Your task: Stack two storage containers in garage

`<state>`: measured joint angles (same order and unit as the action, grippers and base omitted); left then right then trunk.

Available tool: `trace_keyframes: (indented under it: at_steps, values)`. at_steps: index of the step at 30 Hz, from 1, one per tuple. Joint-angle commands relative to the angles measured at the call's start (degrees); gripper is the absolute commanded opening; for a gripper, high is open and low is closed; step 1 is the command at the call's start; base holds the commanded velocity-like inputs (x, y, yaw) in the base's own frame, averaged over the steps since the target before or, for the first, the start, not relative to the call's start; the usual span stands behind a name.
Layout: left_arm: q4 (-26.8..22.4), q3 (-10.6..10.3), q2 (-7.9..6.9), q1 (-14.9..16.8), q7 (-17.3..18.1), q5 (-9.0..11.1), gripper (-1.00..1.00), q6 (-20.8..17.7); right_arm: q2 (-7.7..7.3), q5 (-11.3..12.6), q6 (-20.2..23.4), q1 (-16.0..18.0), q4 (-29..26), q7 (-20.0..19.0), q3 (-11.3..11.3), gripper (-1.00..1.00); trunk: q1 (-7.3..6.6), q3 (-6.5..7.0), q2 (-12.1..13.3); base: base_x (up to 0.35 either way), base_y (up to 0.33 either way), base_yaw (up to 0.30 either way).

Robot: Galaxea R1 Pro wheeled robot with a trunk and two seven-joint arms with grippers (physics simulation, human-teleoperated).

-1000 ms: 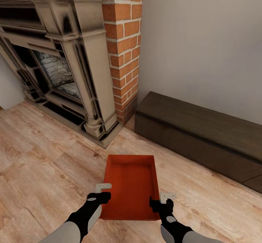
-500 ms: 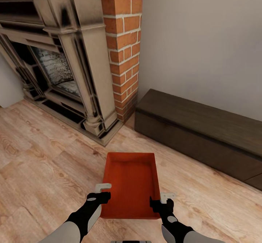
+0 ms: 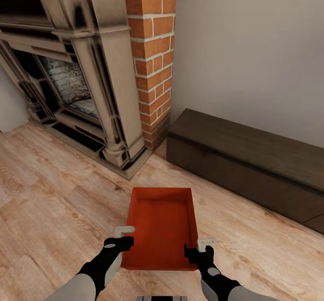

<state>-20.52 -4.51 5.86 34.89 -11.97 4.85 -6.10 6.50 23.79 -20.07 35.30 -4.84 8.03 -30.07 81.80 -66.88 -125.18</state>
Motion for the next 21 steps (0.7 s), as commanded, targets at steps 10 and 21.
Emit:
trace_keyframes:
  at_steps: [10,21]
  values:
    - [-0.3,-0.5,-0.30,0.0,-0.4,0.5,1.00,-0.2,-0.10,0.9,-0.2,0.0,0.4,0.2,-0.3,1.00,-0.01,-0.04,0.0,0.000,0.000,0.000]
    - [-0.1,-0.4,-0.26,0.0,-0.4,0.5,1.00,-0.2,-0.14,1.2,-0.3,0.0,0.4,0.2,0.0,1.00,-0.01,-0.04,0.0,0.000,0.000,0.000]
